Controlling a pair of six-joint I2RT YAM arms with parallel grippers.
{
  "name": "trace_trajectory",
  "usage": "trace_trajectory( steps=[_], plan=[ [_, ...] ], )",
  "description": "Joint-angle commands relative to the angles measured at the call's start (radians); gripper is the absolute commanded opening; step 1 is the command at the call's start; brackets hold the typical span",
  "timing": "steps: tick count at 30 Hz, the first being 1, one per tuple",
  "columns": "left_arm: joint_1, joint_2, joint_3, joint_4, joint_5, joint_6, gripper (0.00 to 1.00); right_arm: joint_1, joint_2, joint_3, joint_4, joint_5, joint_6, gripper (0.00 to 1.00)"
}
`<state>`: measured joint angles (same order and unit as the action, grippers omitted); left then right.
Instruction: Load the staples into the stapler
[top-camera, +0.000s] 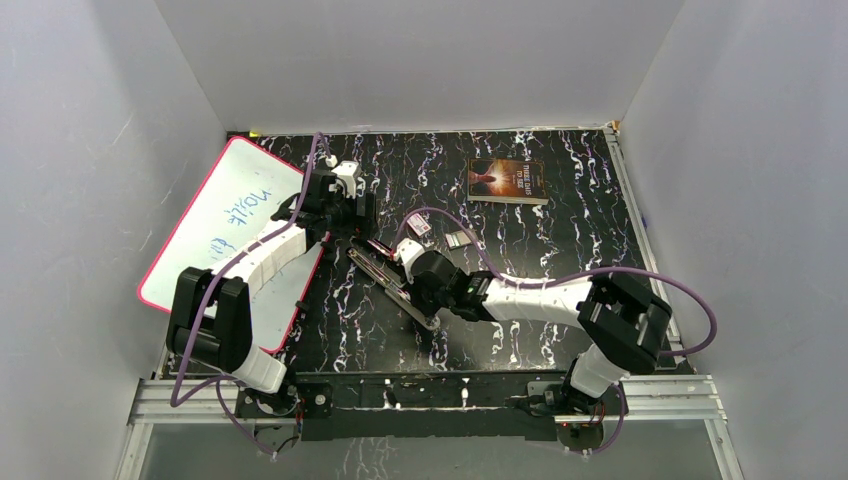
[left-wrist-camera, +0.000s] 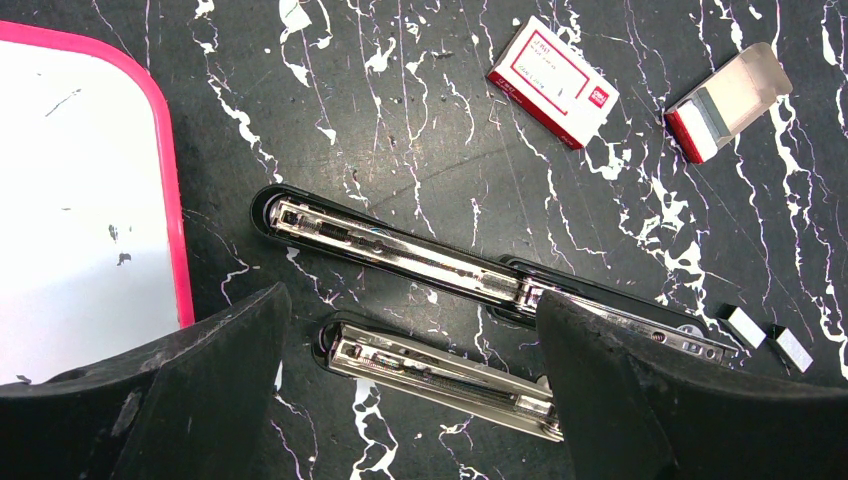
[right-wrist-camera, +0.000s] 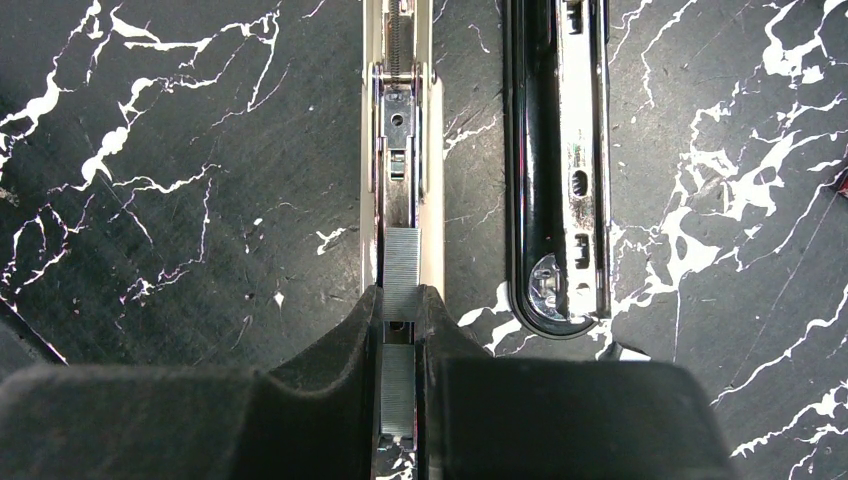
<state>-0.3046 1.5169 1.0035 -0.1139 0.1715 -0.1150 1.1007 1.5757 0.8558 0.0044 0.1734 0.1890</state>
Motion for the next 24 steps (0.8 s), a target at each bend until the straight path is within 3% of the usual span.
trace_trajectory(
  steps=[1, 9, 17, 24],
  plan=[
    [0.004, -0.011, 0.028, -0.013, 0.001, 0.009, 0.92, 0.003, 0.019, 0.043, -0.008, -0.009, 0.019, 0.0],
    [0.004, -0.011, 0.029, -0.015, 0.0, 0.008, 0.92, 0.004, 0.031, 0.052, -0.016, -0.008, 0.018, 0.09],
    [0.004, -0.01, 0.028, -0.015, 0.0, 0.009, 0.92, 0.004, 0.028, 0.049, -0.017, -0.008, 0.02, 0.28],
    [0.004, -0.008, 0.029, -0.015, 0.003, 0.009, 0.92, 0.004, 0.021, 0.047, -0.011, -0.008, 0.02, 0.35]
  ],
)
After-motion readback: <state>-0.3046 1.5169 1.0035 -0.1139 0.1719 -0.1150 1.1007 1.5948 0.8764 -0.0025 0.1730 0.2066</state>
